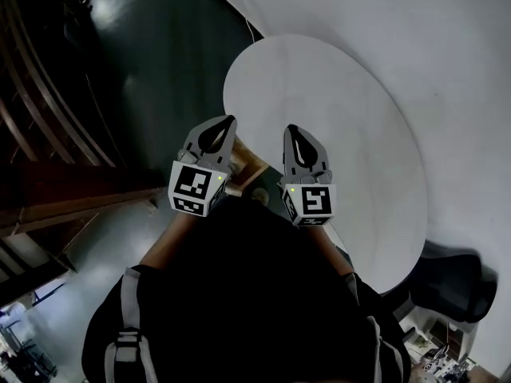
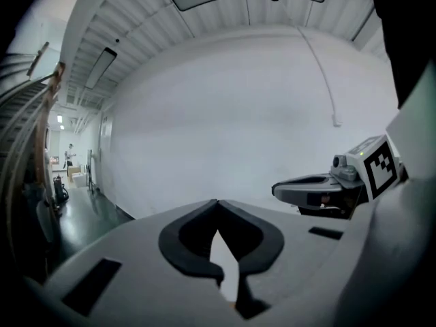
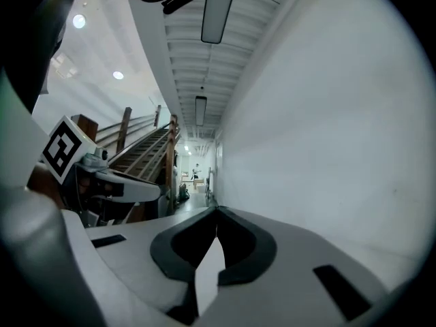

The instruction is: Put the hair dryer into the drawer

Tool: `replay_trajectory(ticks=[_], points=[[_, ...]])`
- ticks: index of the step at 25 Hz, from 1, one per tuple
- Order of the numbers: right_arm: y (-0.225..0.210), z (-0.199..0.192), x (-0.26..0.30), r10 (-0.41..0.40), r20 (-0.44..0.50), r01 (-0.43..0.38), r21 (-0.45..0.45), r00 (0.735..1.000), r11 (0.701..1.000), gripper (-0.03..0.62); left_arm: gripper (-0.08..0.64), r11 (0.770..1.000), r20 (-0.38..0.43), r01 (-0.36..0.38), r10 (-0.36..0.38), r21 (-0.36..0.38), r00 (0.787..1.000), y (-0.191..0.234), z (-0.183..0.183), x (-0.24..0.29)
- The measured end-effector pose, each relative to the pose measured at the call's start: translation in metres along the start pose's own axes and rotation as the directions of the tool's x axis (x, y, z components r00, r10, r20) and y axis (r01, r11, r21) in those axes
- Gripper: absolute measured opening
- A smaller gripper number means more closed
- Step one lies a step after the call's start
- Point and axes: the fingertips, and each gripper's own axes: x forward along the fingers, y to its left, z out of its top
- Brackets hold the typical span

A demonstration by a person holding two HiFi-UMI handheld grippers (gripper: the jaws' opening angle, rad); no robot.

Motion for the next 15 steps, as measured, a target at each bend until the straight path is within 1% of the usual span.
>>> replay_trajectory(ticks=[3,6,10,15], points=[[-0.015,0.028,-0.012,-0.037,0.059,0.039,-0.040,0.998,0.998,0.025,0.008,0.999,0.070,-0.025,0.023,0.030,0.997,-0.003,0.036,-0.008],[-0.022,0.050,-0.019,-0.062,0.103,0.067,-0.045,0.993,0.997,0.025,0.008,0.995,0.119,-0.052,0.043,0.081,0.992,-0.001,0.062,-0.012],[-0.020,0.067,-0.021,-0.090,0.128,0.099,-0.073,0.988,0.992,0.025,0.008,0.994,0.138,-0.057,0.045,0.088,0.989,0.003,0.068,-0.015],[-0.030,0.070,-0.036,-0.110,0.136,0.118,-0.057,0.985,0.991,0.023,0.008,0.995,0.128,-0.050,0.039,0.083,0.991,-0.015,0.065,-0.015]])
